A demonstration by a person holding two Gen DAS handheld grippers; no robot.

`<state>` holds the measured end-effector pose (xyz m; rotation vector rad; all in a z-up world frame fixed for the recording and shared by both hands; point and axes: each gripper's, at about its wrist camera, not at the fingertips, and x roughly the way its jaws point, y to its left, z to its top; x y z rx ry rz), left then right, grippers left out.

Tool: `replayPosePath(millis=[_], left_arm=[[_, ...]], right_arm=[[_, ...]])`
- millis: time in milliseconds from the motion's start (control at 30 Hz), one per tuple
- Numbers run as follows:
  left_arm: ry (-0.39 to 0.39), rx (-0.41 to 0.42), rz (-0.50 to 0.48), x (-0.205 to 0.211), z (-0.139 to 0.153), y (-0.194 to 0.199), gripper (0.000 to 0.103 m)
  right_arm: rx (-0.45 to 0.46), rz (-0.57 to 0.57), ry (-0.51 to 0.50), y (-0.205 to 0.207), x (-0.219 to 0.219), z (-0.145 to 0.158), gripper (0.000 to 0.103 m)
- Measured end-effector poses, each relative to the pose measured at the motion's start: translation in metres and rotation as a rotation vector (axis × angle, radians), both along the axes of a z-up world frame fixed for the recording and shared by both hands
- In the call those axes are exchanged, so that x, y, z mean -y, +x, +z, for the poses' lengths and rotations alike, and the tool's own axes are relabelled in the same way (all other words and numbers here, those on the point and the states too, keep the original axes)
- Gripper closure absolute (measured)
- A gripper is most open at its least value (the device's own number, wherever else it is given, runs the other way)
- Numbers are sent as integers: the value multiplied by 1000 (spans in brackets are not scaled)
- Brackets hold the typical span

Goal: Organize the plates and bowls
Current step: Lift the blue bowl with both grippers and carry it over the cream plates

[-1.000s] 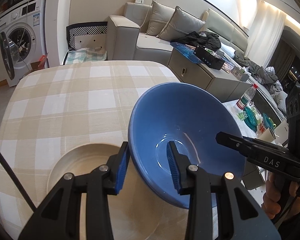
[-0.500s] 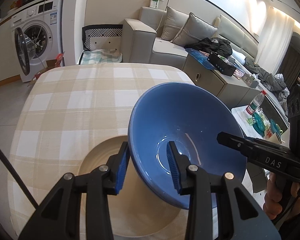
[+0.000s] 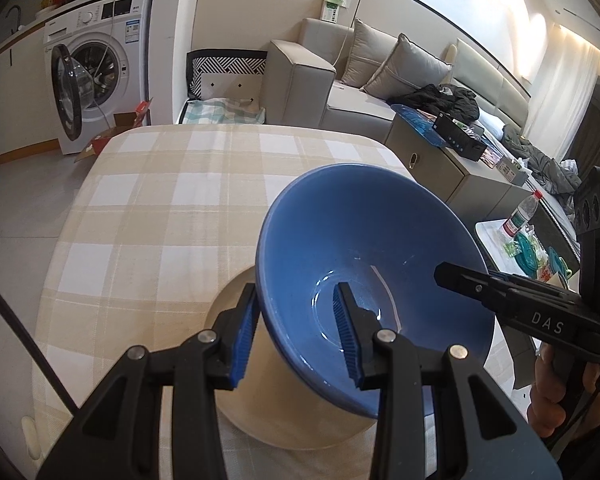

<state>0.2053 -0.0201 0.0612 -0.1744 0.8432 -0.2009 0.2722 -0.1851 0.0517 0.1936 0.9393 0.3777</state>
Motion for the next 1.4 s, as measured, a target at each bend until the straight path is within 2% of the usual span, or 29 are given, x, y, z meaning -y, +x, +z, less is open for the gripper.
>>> replayPosePath(millis=[967,1400], left_arm=[[13,-77,48,-20,-32,-12,67],[14,-80,54,-22,-36,-11,67]], right_arm=[[-87,64,-1,5,-25,-42,76],[-82,76,-13,7,-27,-43,76]])
